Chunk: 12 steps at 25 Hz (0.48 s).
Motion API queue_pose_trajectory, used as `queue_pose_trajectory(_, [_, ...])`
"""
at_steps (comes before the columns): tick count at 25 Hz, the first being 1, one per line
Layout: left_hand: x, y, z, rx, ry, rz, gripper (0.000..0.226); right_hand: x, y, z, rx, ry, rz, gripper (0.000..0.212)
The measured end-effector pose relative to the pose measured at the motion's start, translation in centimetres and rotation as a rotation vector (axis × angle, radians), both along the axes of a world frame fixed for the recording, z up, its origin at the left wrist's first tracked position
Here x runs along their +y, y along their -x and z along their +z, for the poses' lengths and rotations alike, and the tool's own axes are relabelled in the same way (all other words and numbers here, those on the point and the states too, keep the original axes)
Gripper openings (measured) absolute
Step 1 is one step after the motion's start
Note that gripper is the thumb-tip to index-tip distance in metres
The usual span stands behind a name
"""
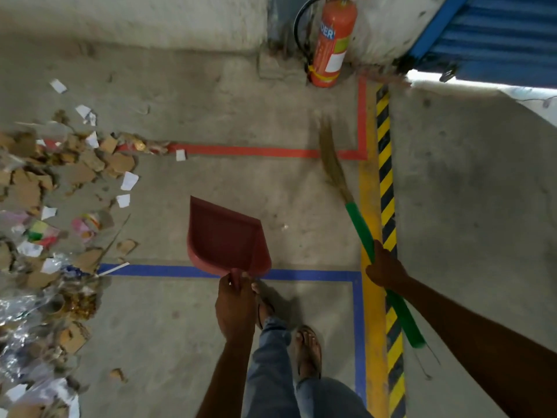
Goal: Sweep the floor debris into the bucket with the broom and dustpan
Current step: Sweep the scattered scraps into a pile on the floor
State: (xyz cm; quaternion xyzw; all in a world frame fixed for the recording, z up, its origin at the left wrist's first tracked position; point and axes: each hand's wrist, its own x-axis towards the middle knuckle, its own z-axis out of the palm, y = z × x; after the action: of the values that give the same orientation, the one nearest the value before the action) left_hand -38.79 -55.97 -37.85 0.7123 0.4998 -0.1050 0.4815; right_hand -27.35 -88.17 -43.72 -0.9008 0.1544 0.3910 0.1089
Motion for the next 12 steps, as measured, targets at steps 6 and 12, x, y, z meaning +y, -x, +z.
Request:
queue_pose_trajectory(6, [7.2, -3.2, -2.8, 0.041, -0.062, 0.067, 0.049, 11.1, -7.6, -3.6, 0.206, -0.017, 0.233, 0.082])
queue_pose_trajectory(12, [14.4, -7.5, -2.1, 0.107, -0.136, 0.146, 0.039, 23.7, -9.3, -2.6, 0.151, -0.264, 0.444, 0.091])
